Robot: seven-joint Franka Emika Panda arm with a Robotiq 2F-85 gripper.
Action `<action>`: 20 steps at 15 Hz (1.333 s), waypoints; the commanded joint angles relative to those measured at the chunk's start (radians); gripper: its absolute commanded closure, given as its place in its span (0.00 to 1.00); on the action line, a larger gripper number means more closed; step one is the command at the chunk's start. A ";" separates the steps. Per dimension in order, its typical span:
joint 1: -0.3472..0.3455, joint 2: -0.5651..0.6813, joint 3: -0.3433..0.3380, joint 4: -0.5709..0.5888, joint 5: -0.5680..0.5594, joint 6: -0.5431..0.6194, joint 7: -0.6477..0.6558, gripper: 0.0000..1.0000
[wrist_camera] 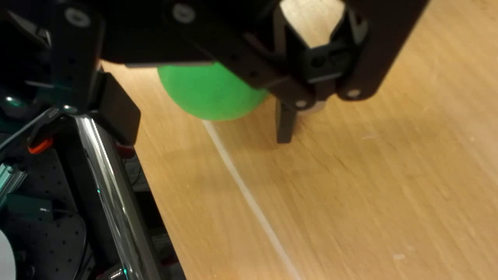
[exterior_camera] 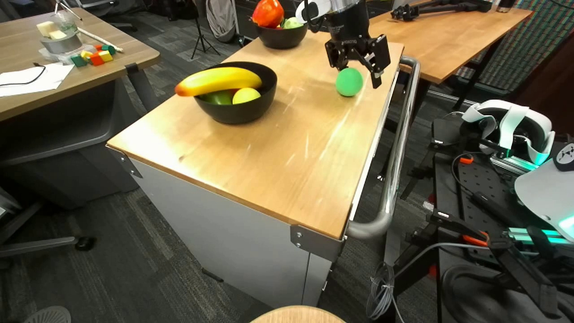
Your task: Put the plush fruits in the bowls
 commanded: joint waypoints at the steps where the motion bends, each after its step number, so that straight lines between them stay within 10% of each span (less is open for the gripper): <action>1: 0.022 -0.042 0.008 -0.037 -0.063 0.021 0.032 0.44; 7: 0.051 -0.096 0.022 -0.041 -0.125 0.062 0.092 0.89; 9: 0.061 -0.107 0.027 -0.034 -0.137 0.047 0.120 0.54; 20: 0.102 -0.064 0.054 0.002 -0.156 0.097 0.276 0.00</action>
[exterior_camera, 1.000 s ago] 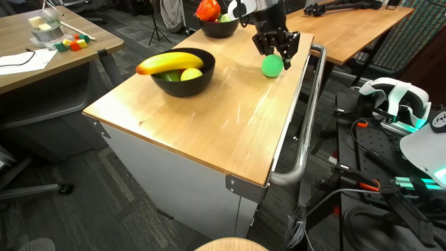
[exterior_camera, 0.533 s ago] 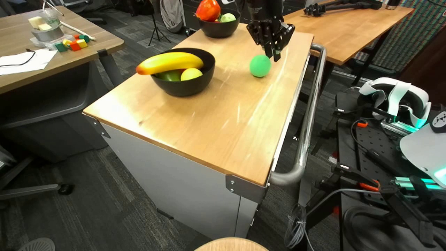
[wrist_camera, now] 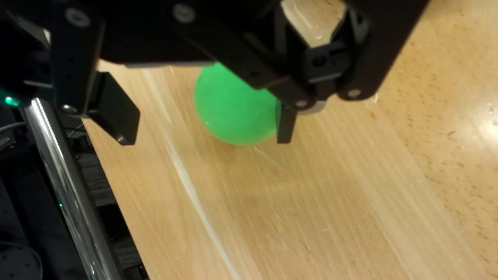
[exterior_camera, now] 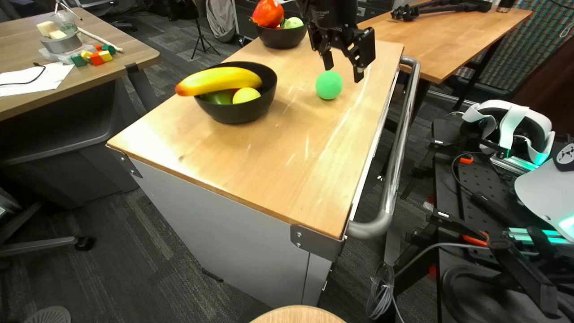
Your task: Put the plush fruits in the bowls
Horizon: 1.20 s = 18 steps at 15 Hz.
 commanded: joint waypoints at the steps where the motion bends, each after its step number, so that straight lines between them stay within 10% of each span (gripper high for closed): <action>1: 0.015 0.026 0.008 0.014 -0.043 0.038 0.077 0.00; 6: 0.019 0.063 0.010 0.029 -0.096 0.052 0.154 0.02; 7: 0.020 0.066 0.010 0.031 -0.107 0.049 0.167 0.26; 18: 0.009 -0.065 0.038 0.010 -0.040 0.201 0.013 0.75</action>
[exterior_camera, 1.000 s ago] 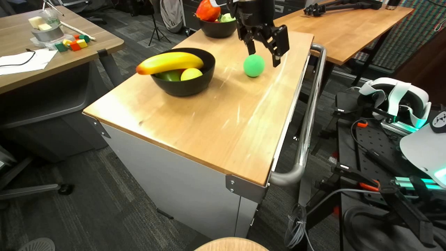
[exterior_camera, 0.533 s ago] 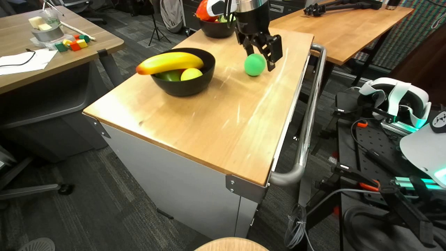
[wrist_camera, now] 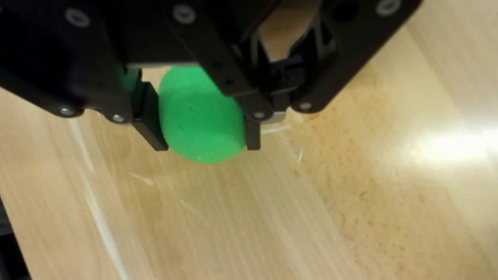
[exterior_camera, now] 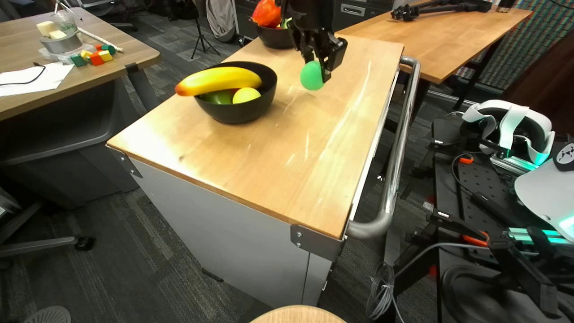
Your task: Put the plush fruits in the bowls
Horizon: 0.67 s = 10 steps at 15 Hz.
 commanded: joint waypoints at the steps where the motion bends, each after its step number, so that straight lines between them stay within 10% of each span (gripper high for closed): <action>1: -0.001 -0.128 0.019 -0.029 0.096 0.083 -0.133 0.75; 10: 0.028 -0.067 0.015 0.061 0.635 0.281 -0.660 0.75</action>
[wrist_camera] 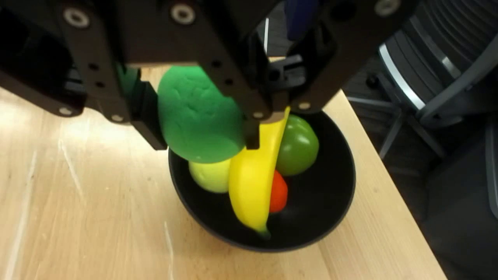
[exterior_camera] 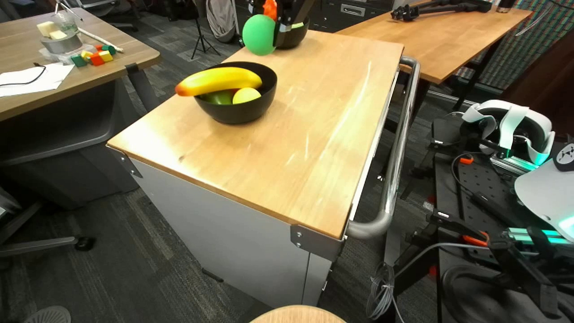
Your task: Put the plush fruits in the bowls
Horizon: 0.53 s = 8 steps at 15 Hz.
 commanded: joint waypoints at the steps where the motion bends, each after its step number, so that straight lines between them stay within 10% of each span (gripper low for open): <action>1: 0.011 0.078 0.000 0.063 0.265 0.030 -0.264 0.75; 8: -0.026 0.204 0.022 0.145 0.366 -0.014 -0.376 0.75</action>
